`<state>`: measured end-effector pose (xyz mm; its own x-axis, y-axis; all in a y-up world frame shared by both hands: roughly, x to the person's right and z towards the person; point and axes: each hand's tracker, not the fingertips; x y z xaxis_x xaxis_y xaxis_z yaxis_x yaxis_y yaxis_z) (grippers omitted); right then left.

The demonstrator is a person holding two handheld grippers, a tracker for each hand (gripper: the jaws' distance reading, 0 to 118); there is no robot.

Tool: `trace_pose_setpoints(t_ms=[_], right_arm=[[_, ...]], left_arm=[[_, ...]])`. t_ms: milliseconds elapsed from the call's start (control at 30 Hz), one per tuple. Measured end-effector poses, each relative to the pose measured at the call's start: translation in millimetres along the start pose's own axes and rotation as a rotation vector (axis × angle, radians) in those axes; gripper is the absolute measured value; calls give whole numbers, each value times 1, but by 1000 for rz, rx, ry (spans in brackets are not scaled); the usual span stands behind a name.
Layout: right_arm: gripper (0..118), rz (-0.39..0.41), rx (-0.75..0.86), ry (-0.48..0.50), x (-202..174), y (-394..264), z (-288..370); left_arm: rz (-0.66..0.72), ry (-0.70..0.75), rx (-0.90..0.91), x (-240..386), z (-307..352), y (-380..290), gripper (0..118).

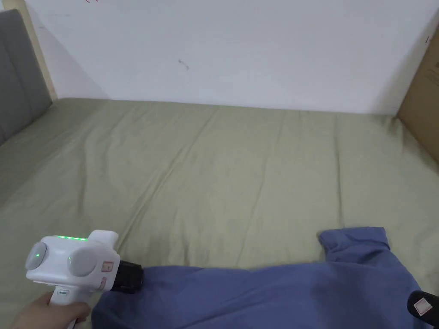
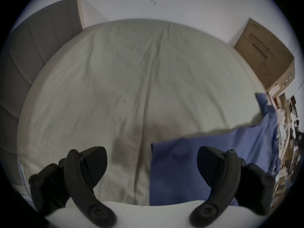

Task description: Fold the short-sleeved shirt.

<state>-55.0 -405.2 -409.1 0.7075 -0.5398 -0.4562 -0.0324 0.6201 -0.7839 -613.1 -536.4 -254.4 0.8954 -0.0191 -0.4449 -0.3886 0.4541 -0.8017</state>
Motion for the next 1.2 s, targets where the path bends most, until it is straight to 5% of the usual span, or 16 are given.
trace_pose_setpoints(t_ms=[67, 133, 167, 233, 267, 433, 467, 500, 533, 567, 767, 867, 933, 1067, 1200], right_arm=[[0, -1, -5, -12, 5, 7, -5], [0, 13, -15, -40, 11, 19, -11], [0, 34, -18, -70, 15, 26, -15], [0, 80, -31, -139, 23, 45, -29], [0, 93, -48, -161, 28, 56, -39], [3, 115, -293, -295, 61, 113, -124], [21, 118, -353, -353, 67, 117, -144], [80, 113, -341, -374, 72, 121, -159], [112, 100, -355, -397, 78, 125, -174], [116, 93, -371, -413, 83, 127, -188], [112, 72, -438, -384, 94, 123, -224], [64, 270, -406, -435, 77, 122, -210], [5, 234, -377, -340, 70, 121, -196], [1, 274, -194, -319, 51, 136, -151], [1, 204, -9, -277, 33, 149, -98]], left_arm=[[5, 4, 51, 1, 15, -2, 110], [-47, 7, 99, 10, 36, -4, 93], [-98, 23, 117, 16, 45, -5, 74], [-185, -3, 156, 25, 60, -10, 9], [-207, 15, 166, 28, 66, -11, 1], [-109, -64, 214, 17, 102, -6, 1], [-72, -78, 235, 15, 113, -5, 1], [-40, -98, 254, 11, 120, -4, 1], [-18, -113, 269, 8, 126, -5, 1], [-8, -117, 279, 6, 130, -5, 1], [33, -127, 256, 9, 139, -11, 1], [42, -128, 235, 5, 131, -12, 1], [57, -136, 230, 4, 128, -13, 1], [121, -162, 269, -1, 127, -12, 1], [170, -179, 391, -6, 146, -5, 1]])
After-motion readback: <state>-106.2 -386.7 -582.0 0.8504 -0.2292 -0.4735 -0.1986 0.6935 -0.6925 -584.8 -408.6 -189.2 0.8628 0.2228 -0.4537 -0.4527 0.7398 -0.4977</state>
